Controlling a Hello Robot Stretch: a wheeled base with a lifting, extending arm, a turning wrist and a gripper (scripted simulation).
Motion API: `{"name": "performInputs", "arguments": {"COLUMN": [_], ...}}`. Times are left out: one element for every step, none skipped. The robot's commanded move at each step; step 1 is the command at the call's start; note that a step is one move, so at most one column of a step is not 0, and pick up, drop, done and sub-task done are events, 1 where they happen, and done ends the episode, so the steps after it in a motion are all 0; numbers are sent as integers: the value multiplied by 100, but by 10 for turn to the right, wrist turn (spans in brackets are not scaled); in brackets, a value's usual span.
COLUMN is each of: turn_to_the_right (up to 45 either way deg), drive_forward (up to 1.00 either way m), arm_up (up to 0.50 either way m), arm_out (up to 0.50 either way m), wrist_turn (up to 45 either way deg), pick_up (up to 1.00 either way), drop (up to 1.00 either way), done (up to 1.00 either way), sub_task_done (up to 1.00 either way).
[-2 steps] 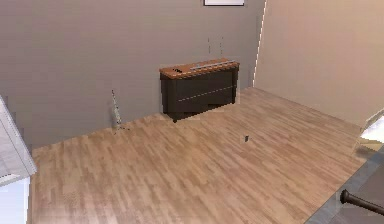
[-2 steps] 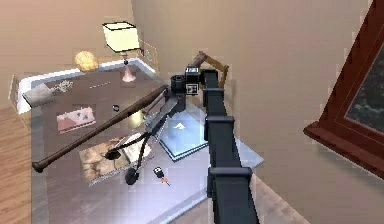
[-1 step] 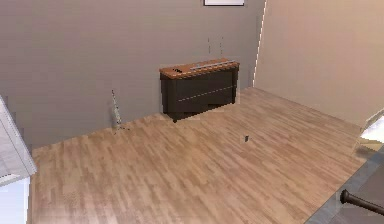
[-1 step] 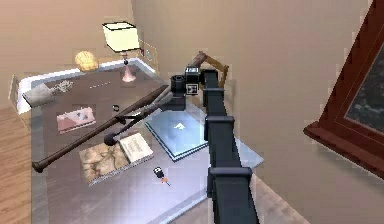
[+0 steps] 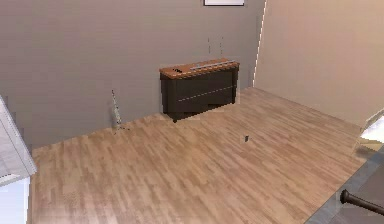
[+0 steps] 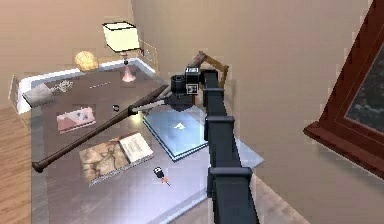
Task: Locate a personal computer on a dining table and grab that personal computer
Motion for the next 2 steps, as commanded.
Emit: {"name": "performInputs", "arguments": {"turn_to_the_right": [0,0], "drive_forward": [0,0], "arm_up": [0,-30], "arm_out": [0,0], "wrist_turn": [270,0], "pick_up": [0,0], "drop": [0,0], "done": [0,0], "sub_task_done": [0,0]}}
